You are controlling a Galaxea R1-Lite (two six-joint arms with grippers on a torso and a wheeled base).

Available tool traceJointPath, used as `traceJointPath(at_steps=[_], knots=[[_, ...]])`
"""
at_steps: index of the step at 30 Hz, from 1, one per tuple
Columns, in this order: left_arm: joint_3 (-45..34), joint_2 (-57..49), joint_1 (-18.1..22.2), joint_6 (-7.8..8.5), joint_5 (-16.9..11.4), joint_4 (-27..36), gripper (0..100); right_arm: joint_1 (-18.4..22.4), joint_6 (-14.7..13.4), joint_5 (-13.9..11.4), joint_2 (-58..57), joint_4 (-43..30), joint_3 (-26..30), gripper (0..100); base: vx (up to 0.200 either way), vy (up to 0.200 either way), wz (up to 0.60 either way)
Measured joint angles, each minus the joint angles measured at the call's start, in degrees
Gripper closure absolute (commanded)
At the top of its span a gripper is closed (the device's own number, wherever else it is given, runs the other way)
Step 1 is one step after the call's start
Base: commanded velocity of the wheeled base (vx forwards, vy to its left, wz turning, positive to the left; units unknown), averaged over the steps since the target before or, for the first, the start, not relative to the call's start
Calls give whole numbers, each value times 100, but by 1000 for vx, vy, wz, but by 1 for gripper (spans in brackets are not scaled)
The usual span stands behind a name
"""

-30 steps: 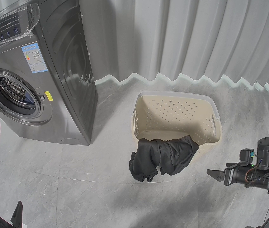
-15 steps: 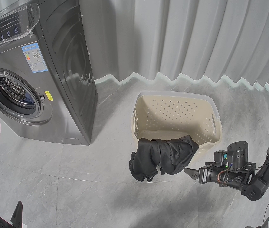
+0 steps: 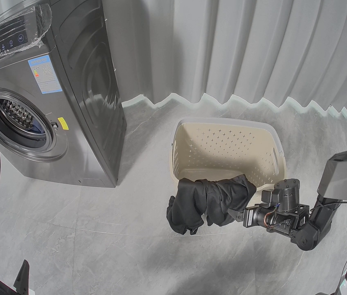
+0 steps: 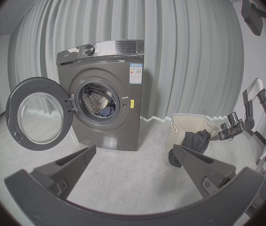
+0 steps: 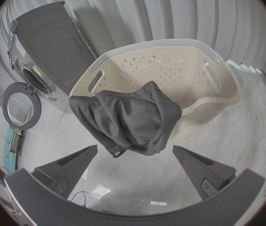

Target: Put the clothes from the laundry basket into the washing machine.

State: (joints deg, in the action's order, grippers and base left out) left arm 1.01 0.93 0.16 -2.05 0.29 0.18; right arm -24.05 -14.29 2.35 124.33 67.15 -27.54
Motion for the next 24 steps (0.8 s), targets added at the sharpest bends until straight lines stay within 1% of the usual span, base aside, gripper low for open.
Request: traceJointPath(at_steps=[5,17,18,24], knots=[[0,0,-2,2,0,0,0,49,1,110,296,5,-405,0,0,0,0],[0,0,0,-2,-2,0,0,176,-11,117,769,5,-1096,0,0,0,0],[0,0,0,-2,-2,0,0,187,-18,115,800,7,-1143,100,0,0,0],[0,0,-2,-5,2,-2,0,206,-46,84,908,13,-1286,100,0,0,0]])
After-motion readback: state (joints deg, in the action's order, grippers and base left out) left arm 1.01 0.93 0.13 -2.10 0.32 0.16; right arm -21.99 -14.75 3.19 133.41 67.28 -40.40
